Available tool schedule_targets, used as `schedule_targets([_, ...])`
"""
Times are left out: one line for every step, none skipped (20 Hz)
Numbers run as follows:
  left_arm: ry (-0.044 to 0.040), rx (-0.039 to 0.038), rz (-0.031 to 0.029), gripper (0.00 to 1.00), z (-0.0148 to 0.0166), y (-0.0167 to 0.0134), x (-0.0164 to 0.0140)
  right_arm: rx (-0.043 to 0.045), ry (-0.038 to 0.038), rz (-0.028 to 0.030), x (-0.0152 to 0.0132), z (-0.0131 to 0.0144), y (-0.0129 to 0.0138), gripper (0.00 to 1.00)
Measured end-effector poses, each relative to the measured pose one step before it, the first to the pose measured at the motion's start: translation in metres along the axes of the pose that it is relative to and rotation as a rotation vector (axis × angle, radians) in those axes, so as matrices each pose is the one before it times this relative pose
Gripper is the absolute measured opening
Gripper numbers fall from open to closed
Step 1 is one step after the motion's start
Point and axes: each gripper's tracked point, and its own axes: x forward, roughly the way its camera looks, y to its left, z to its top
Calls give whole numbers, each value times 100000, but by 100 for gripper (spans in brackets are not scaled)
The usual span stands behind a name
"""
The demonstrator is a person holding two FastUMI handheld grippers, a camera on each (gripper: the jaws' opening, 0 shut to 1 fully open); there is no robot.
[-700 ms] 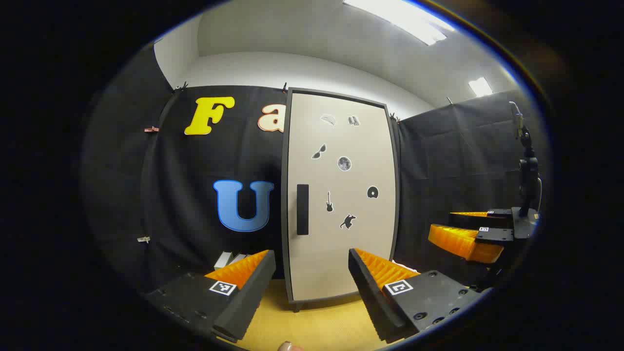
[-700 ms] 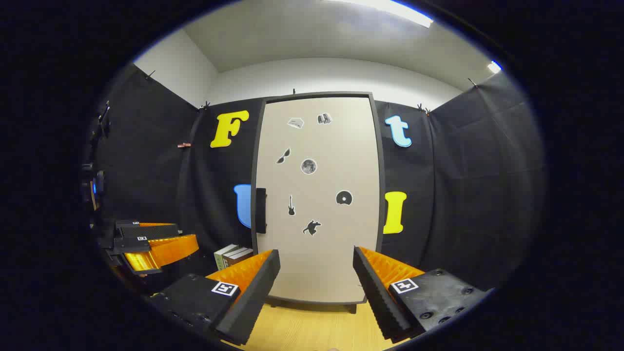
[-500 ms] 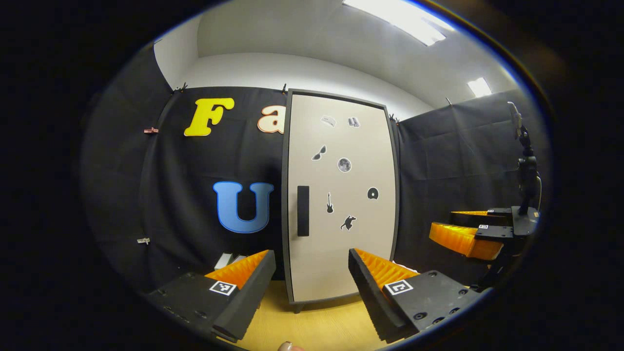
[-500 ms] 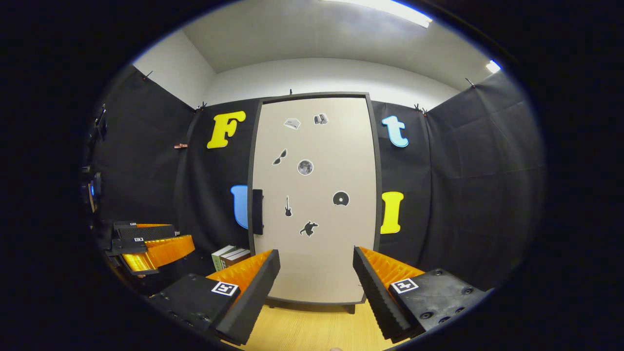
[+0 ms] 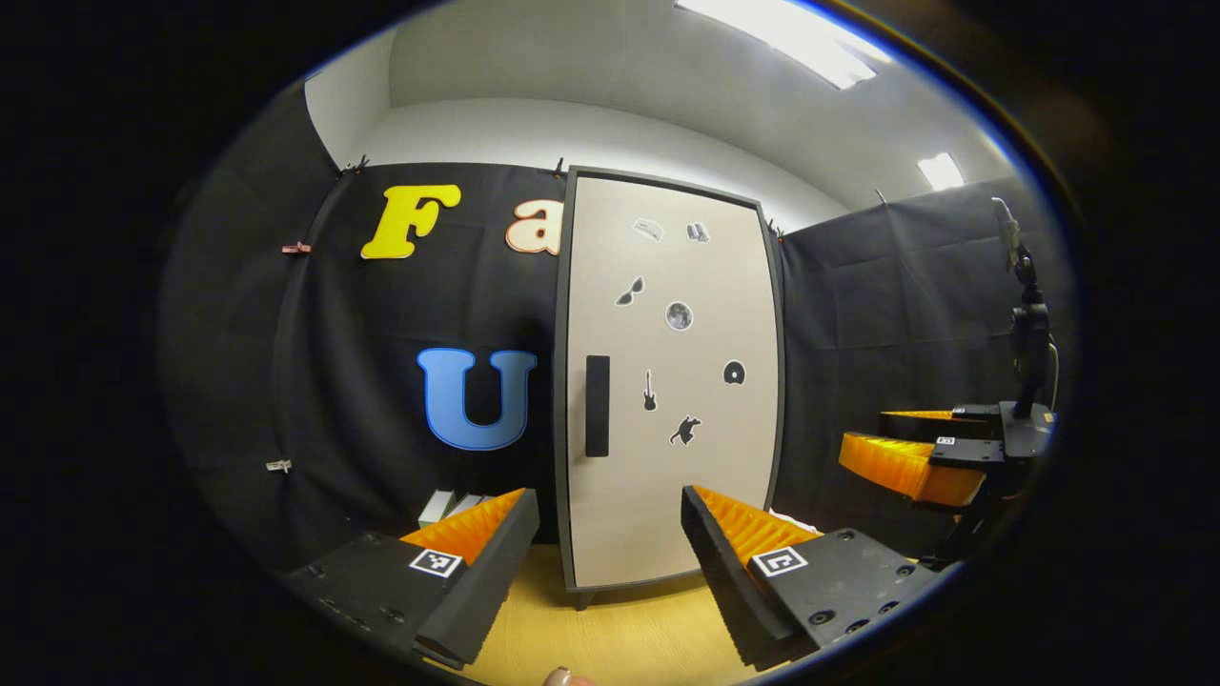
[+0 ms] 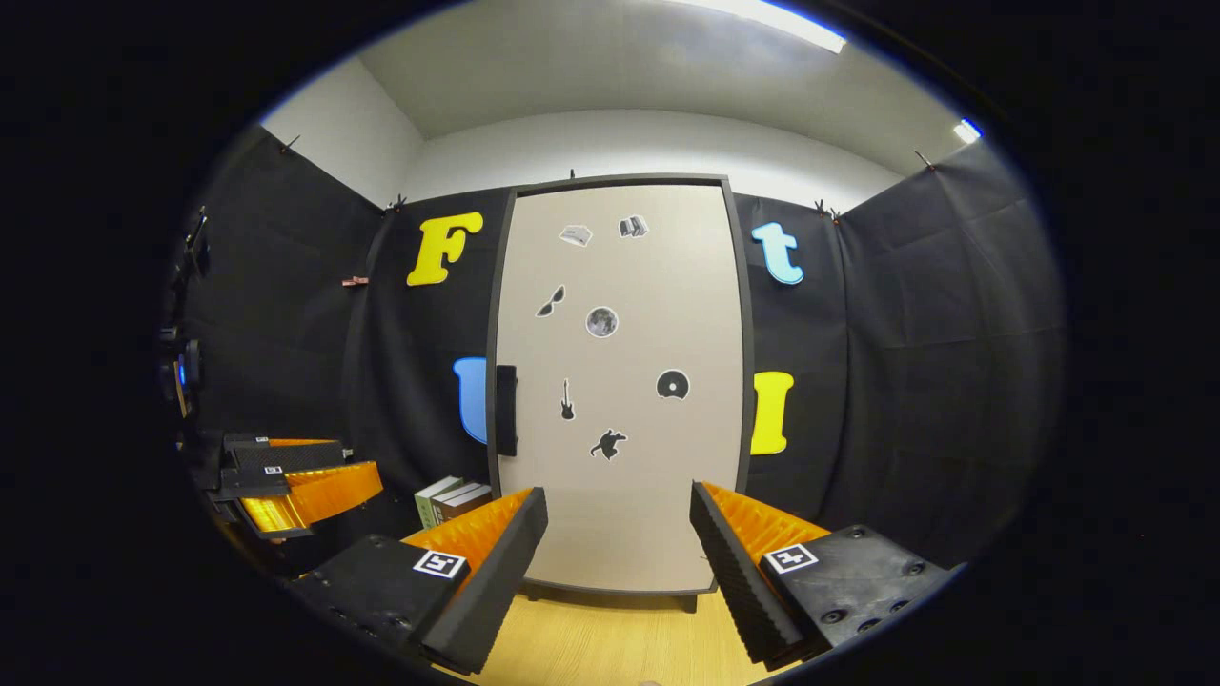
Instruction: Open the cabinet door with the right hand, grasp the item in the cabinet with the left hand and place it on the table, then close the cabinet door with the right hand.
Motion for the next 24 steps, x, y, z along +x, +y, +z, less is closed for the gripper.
schedule_targets([119, -49, 196, 95, 36, 95, 59, 4, -264, 352, 138, 55, 123, 97])
schedule_targets([124, -42, 218, 95, -136, 91, 109, -430, -132, 112, 194, -5, 29, 97])
schedule_targets([297, -150, -51, 95, -40, 65, 42, -534, -33, 754, 87, -18, 170, 97])
schedule_targets([71, -337, -141, 95, -117, 42, 122, 18, -30, 1308, 81, 48, 446, 97])
schedule_targets([56, -441, -128, 95, -38, 44, 61, 290, -403, 1127, -8, 33, 420, 97])
schedule_targets([-23, -329, -42, 95, -128, 99, 92, -91, -256, 854, 134, 59, 292, 97])
schedule_targets([145, -125, -24, 95, 68, 108, 16, -612, 168, 493, 183, -63, 130, 97])
schedule_targets([75, 60, -45, 95, -146, 132, 95, -1034, 592, 311, 209, -159, 165, 97])
schedule_targets([218, -30, -122, 95, -1, 110, 16, -1072, 133, -3, 296, -34, 142, 97])
schedule_targets([16, -270, -46, 95, -62, 221, -44, -1480, 420, -78, 305, -126, 115, 97])
schedule_targets([94, -333, -69, 95, -41, 184, 17, -1287, 482, 501, 238, -222, 307, 97])
schedule_targets([200, -379, -135, 95, -126, 184, -9, -1146, 591, 300, 277, -123, 389, 97])
schedule_targets([215, -138, 52, 95, 23, 216, 12, -182, 159, 637, 409, -8, 389, 97])
schedule_targets([7, 331, 410, 95, -16, 410, -69, 690, -377, 1156, 391, 174, 589, 97])
schedule_targets([-79, 509, 522, 95, 113, 402, -111, 864, -292, 1127, 466, 111, 645, 97])
schedule_targets([-296, 480, 578, 95, 102, 499, -129, 583, -624, 751, 494, 145, 506, 97])
schedule_targets([-296, 184, 449, 95, 54, 447, -123, 239, -788, 1231, 461, 173, 601, 97])
schedule_targets([-194, -100, 246, 95, 114, 343, -165, -446, 119, 1866, 536, 33, 729, 97])
schedule_targets([-136, -70, 380, 95, 52, 431, -190, -441, 330, 1993, 495, -180, 780, 97])
schedule_targets([164, 171, 578, 95, 3, 482, -88, -24, 58, 1734, 429, -80, 856, 97])
schedule_targets([190, 503, 785, 95, 10, 548, -206, 31, 27, 1029, 505, -175, 714, 98])
schedule_targets([288, 613, 920, 95, -111, 585, -61, -395, -174, 913, 477, -24, 608, 97])
schedule_targets([181, 602, 686, 95, -91, 526, -112, -211, 357, 152, 549, -113, 518, 97])
schedule_targets([-172, 147, 817, 95, 60, 569, -98, 625, 608, -509, 494, -273, 379, 97])
